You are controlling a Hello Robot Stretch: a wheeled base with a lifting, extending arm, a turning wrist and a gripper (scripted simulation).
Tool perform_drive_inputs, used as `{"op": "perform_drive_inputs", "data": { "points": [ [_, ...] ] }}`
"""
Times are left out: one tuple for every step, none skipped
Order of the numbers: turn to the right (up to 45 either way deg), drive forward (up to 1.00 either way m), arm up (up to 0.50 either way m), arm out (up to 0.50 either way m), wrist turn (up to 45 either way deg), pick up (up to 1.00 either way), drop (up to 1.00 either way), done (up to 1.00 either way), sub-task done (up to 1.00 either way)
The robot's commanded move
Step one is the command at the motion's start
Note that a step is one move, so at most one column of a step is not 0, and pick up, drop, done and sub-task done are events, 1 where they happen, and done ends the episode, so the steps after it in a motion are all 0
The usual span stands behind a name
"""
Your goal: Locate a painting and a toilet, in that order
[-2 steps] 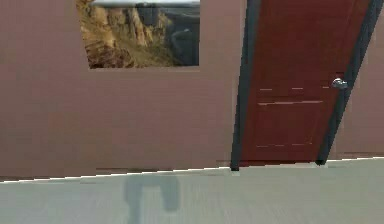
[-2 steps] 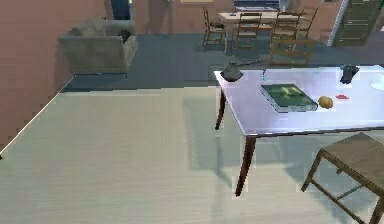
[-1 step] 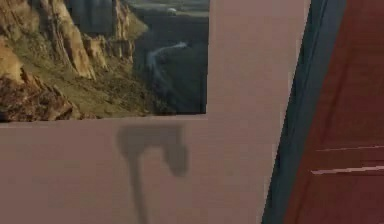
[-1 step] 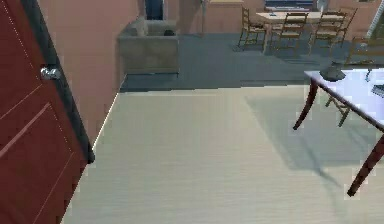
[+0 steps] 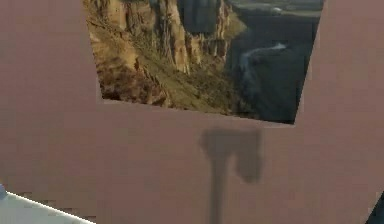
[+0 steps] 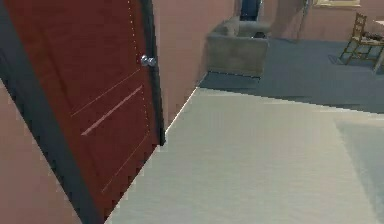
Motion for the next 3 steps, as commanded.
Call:
{"op": "perform_drive_inputs", "data": {
  "points": [
    [0.0,0.00,0.00,0.00,0.0,0.00,0.00,0.00,1.00],
    [45.0,0.00,0.00,0.00,0.0,0.00,0.00,0.00,0.00],
    [45.0,0.00,0.00,0.00,0.0,0.00,0.00,0.00,0.00]
  ]
}}
